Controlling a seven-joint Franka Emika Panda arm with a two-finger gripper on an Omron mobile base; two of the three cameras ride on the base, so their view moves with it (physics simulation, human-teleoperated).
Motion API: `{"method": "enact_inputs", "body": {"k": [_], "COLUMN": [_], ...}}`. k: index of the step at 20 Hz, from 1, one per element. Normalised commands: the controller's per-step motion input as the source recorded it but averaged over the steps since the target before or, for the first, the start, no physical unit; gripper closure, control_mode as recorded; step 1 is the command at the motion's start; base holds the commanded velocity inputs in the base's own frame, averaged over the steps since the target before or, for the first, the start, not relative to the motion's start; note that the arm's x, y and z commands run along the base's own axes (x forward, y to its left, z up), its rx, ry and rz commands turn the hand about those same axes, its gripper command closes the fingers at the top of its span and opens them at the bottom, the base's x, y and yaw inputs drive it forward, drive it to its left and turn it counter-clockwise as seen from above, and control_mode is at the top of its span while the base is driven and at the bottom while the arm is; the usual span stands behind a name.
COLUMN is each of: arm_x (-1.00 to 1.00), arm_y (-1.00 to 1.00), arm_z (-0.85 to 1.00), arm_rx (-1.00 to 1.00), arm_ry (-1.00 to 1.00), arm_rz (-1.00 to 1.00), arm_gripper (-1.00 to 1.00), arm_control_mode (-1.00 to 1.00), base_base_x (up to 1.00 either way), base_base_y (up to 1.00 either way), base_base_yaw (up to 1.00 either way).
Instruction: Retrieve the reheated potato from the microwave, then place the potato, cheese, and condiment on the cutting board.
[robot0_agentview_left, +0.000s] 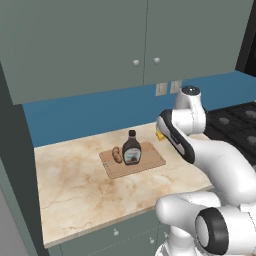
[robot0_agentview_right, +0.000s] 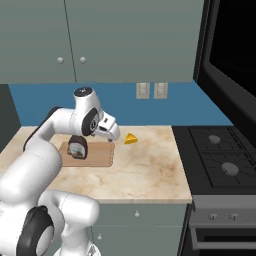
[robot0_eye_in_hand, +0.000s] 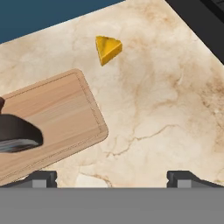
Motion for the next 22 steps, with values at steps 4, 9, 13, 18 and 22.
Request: {"method": "enact_inputs", "body": {"k": [4, 9, 13, 18, 22], "arm_x": [0.36, 0.55, 0.62, 0.42, 0.11], "arm_y": [-0.6, -0.33, -0.2, -0.09, 0.0], "arm_z": [-0.17, -0.26, -0.23, -0.21, -0.26], "arm_rx": [0.0, 0.0, 0.0, 0.01, 0.03], "arm_ry": [0.0, 0.01, 0.0, 0.0, 0.0], "arm_rz": [0.0, 0.0, 0.0, 0.0, 0.0], "arm_gripper": [-1.0, -1.0, -1.0, -1.0, -1.0], "arm_control_mode": [-1.0, -1.0, -1.0, -1.0, -1.0], "base_base_x": [0.0, 0.0, 0.0, 0.0, 0.0], "base_base_y": [0.0, 0.0, 0.0, 0.0, 0.0], "base_base_yaw": [0.0, 0.0, 0.0, 0.0, 0.0]}}
